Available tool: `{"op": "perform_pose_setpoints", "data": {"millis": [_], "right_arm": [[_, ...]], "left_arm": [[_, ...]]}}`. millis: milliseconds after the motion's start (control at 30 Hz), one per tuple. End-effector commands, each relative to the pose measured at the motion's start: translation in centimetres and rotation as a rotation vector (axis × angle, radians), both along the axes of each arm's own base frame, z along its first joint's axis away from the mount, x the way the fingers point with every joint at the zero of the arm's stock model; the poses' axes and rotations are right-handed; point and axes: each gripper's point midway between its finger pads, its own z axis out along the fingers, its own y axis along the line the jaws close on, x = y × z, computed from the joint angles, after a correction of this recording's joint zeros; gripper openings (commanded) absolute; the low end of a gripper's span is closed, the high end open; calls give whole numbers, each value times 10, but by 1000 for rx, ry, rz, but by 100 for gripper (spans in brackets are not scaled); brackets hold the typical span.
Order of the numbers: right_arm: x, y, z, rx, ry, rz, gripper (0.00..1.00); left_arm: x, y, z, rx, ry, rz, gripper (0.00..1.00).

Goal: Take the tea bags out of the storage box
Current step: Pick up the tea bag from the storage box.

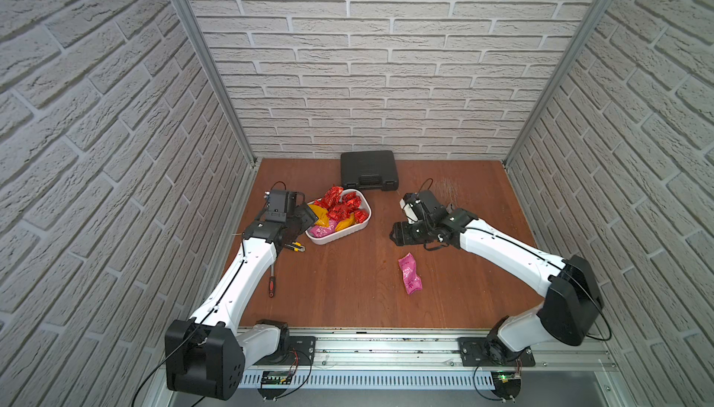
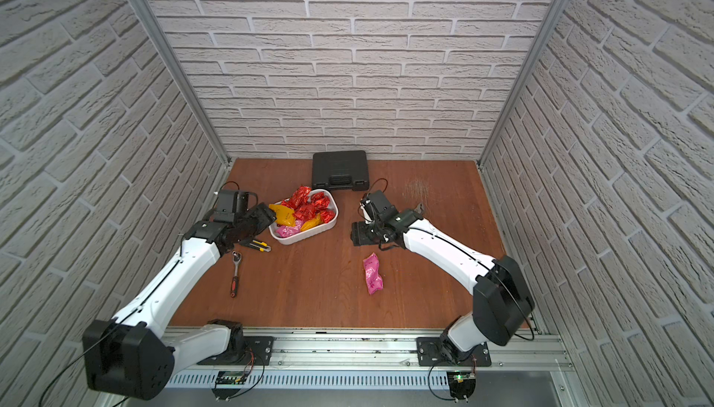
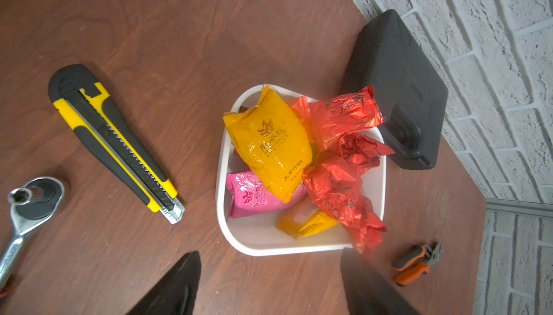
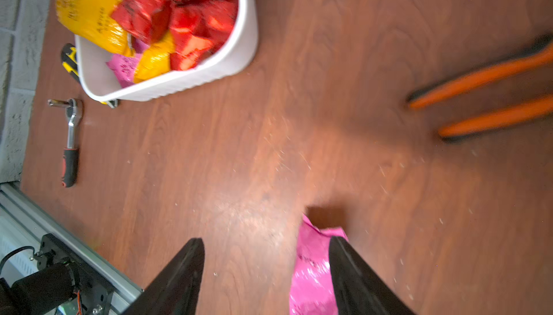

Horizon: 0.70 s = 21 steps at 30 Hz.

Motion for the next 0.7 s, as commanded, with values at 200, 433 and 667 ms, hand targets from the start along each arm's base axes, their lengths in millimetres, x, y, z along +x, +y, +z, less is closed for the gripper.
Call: {"op": "perform_pose_setpoints", "data": {"millis": [200,433,667], "right_arm": [[54,62,4,-3,-38,137,66],[84,58,11,4,-57,-3,67],[79,33,17,-2,-79,-77,68]], "left_arm": [[37,-39,1,-90,-12,-206,78],[51,-69,-9,-218,-50,14,77],[66,-84,-32,-290,-5,152,81]]}}
